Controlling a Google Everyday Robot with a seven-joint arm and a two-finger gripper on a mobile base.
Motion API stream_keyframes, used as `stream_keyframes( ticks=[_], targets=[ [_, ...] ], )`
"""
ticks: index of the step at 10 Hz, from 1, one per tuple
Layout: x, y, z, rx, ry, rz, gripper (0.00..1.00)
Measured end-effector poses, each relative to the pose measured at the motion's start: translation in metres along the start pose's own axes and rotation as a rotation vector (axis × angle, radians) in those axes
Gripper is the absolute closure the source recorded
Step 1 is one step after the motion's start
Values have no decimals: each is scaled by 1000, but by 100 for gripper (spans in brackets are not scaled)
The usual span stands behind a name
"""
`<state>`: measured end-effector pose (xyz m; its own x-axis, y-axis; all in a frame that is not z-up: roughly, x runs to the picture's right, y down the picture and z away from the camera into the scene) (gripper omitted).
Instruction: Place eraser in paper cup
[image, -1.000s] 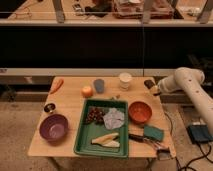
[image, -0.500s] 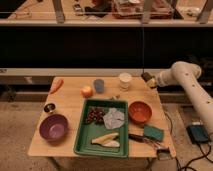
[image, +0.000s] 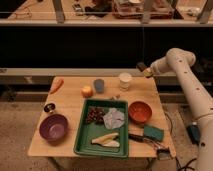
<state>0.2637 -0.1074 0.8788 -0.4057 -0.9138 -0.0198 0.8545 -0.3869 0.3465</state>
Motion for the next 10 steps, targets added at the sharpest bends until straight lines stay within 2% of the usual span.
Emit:
stream_keyframes(
  ticks=[2,4,8,10],
  targets=[
    [20,-11,15,26,-37,-53,100],
    [26,-9,19,50,-65,-77,100],
    [30,-20,21,117,-42,-95,100],
    [32,-38,27,142,-15,-122,100]
  ],
)
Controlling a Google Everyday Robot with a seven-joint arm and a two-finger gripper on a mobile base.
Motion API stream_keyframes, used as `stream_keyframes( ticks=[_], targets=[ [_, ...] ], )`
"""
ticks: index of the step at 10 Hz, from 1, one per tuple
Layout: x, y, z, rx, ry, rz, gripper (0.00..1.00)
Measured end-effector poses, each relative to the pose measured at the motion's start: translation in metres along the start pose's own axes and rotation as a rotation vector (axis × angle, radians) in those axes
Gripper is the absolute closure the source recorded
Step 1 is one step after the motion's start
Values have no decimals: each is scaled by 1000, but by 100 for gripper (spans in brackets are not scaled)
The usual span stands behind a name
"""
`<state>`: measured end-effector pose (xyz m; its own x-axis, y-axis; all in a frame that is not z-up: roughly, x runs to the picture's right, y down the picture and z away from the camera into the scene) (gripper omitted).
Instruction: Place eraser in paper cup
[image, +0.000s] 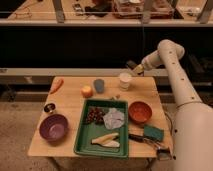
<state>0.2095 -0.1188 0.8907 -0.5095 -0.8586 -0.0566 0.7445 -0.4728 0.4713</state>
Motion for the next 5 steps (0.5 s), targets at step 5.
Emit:
stream_keyframes(
  ticks=[5],
  targets=[
    [2,-26,15,27,15,-76,100]
  ],
)
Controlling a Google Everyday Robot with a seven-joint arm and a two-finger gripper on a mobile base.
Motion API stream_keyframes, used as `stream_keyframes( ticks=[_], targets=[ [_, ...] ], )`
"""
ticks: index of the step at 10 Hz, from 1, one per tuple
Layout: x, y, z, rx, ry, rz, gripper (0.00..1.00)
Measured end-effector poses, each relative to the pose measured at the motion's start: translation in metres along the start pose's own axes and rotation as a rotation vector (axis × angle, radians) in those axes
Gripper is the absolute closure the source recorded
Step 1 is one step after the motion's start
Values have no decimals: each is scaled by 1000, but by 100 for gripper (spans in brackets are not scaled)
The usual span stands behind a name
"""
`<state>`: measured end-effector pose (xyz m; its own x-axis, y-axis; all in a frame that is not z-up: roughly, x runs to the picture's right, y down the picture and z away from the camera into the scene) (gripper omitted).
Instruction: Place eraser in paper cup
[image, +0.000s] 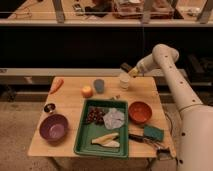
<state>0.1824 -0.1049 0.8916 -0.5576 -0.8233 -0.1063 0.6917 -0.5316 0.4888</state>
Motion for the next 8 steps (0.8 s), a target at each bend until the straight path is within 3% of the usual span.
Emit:
stream_keyframes(
  ticks=[8],
  targets=[
    [-4,-14,23,36,-4,-10,100]
  ],
)
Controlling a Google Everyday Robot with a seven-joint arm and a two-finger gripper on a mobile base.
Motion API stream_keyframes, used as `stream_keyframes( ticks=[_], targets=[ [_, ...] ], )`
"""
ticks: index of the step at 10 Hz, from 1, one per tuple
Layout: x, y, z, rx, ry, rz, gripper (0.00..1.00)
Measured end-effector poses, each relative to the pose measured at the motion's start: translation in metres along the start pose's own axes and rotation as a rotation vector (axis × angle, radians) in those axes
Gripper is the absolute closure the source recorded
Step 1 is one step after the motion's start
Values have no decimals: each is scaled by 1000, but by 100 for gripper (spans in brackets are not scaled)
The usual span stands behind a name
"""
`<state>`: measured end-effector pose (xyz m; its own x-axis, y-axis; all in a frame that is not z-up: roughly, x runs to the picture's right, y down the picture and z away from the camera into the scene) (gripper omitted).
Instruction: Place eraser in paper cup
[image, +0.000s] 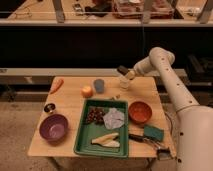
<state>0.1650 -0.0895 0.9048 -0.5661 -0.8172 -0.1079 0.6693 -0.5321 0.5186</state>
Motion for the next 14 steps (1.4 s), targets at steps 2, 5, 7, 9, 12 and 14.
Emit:
stream_keyframes(
  ticks=[2,5,7,9,12,14],
  targets=[
    [-2,0,5,-6,-14,7,100],
    [-5,3,13,-13,-25,19,100],
    [-7,5,16,-14,-26,25,100],
    [-10,6,18,-17,-30,31,100],
    [-14,9,20,-26,-36,46,86],
    [-14,11,21,-35,-36,54,67]
  ],
)
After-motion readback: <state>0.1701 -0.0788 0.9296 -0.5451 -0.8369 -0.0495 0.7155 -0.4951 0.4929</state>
